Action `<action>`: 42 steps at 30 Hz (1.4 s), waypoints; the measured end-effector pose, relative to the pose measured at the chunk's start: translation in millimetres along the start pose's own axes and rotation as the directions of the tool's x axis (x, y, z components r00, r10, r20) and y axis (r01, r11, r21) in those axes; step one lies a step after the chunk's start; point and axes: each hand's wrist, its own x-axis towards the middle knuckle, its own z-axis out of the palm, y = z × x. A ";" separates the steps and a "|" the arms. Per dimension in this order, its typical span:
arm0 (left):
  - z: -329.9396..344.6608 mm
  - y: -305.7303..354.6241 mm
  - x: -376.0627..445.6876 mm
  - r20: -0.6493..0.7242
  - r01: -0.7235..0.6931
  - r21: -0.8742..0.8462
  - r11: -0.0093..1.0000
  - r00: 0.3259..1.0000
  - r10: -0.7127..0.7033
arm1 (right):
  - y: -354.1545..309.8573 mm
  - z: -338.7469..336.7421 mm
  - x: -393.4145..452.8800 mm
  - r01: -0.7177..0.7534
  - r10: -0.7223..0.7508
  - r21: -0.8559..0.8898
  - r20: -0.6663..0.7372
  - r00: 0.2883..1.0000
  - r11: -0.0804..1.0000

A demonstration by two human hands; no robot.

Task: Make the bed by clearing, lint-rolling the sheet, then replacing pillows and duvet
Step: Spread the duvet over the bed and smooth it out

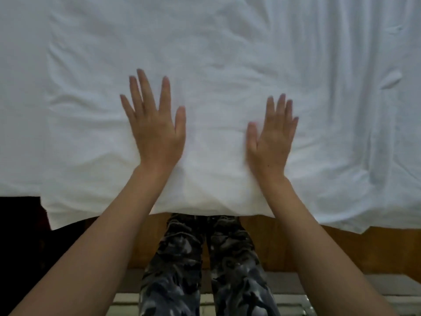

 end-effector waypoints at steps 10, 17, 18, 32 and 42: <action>38.5 31.9 -101.6 0.370 -0.404 -0.046 0.913 0.843 0.392 | -13.9 24.5 -43.5 0.149 -0.114 -0.081 0.333 0.936 0.986; 17.6 50.6 -97.4 0.419 -0.497 -0.168 0.851 0.746 0.518 | 0.8 -9.1 -49.6 0.095 -0.064 -0.091 0.294 0.954 0.991; 17.1 58.8 -83.0 0.390 -0.455 -0.178 0.873 0.782 0.487 | 3.3 -12.7 -29.4 0.090 -0.064 -0.094 0.249 0.966 0.991; 149.8 347.5 -21.4 0.294 -0.380 -0.160 0.911 0.862 0.412 | 278.4 -47.5 136.7 0.163 -0.112 -0.228 0.222 0.969 0.960; 139.7 380.3 -96.5 0.493 -0.492 -0.200 0.847 0.696 0.521 | 318.1 -71.7 98.3 0.067 -0.004 -0.217 0.277 0.961 0.974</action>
